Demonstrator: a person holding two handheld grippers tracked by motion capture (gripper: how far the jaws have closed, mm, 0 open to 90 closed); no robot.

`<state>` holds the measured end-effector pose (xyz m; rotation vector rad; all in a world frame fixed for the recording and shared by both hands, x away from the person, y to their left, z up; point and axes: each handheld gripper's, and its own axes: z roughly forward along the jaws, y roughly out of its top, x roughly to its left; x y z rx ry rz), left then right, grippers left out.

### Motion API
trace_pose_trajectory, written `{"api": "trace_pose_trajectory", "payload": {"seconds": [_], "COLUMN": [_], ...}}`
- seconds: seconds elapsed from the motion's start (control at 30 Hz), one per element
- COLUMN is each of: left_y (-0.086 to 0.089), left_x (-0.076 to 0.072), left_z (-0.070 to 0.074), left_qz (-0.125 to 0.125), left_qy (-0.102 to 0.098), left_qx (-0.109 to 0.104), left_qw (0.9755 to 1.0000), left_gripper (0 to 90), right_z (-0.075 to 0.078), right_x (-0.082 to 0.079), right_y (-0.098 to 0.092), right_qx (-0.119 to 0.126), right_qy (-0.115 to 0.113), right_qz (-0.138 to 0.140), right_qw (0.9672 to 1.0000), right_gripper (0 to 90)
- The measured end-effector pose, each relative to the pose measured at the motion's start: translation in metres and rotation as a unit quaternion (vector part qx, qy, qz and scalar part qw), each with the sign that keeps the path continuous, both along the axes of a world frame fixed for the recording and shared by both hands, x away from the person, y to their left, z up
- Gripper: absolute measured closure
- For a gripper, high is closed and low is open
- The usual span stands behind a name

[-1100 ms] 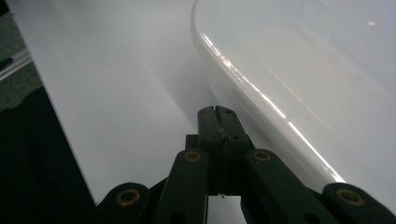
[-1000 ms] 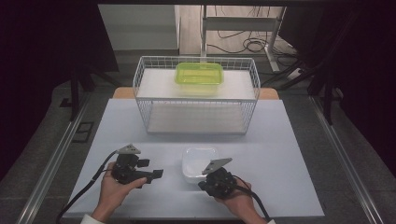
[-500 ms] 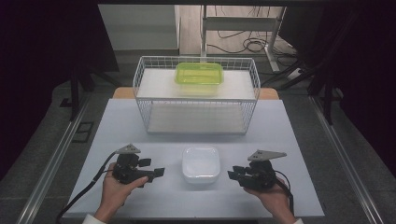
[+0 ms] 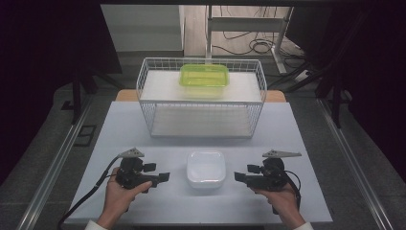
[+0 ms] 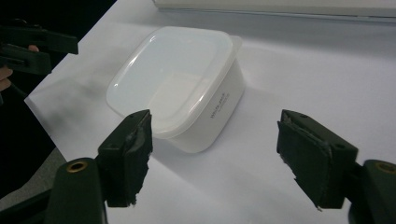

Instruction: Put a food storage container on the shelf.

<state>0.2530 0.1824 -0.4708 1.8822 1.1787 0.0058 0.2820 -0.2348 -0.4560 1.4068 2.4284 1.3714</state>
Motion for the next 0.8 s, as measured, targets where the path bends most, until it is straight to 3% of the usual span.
{"api": "trace_pose_trajectory", "payload": {"seconds": [0.27, 0.33, 0.4, 0.5, 0.8], "left_y": [-0.003, -0.005, -0.008, -0.013, -0.028], "left_x": [0.004, 0.007, 0.009, 0.011, 0.026], "left_z": [-0.002, -0.003, -0.001, 0.000, -0.005], "left_qz": [-0.002, -0.003, -0.004, -0.010, -0.014], "left_qy": [0.013, 0.019, 0.017, 0.019, 0.046], "left_qx": [-0.018, -0.035, -0.030, -0.038, -0.057], "left_qw": [0.9997, 0.9992, 0.9994, 0.9991, 0.9972], "left_gripper": [24.8, 25.8, 26.0, 26.3, 28.7], "right_z": [-0.002, -0.002, -0.002, -0.002, -0.004], "right_x": [0.003, 0.005, 0.006, 0.007, 0.021], "right_y": [0.002, 0.004, 0.006, 0.007, 0.018], "right_qx": [0.003, 0.002, 0.003, 0.005, 0.015], "right_qy": [0.012, 0.013, 0.013, 0.012, 0.030], "right_qz": [0.011, 0.012, 0.011, 0.008, 0.006], "right_qw": [0.9999, 0.9998, 0.9999, 0.9999, 0.9994], "right_gripper": [26.8, 27.8, 28.7, 29.8, 35.3]}}
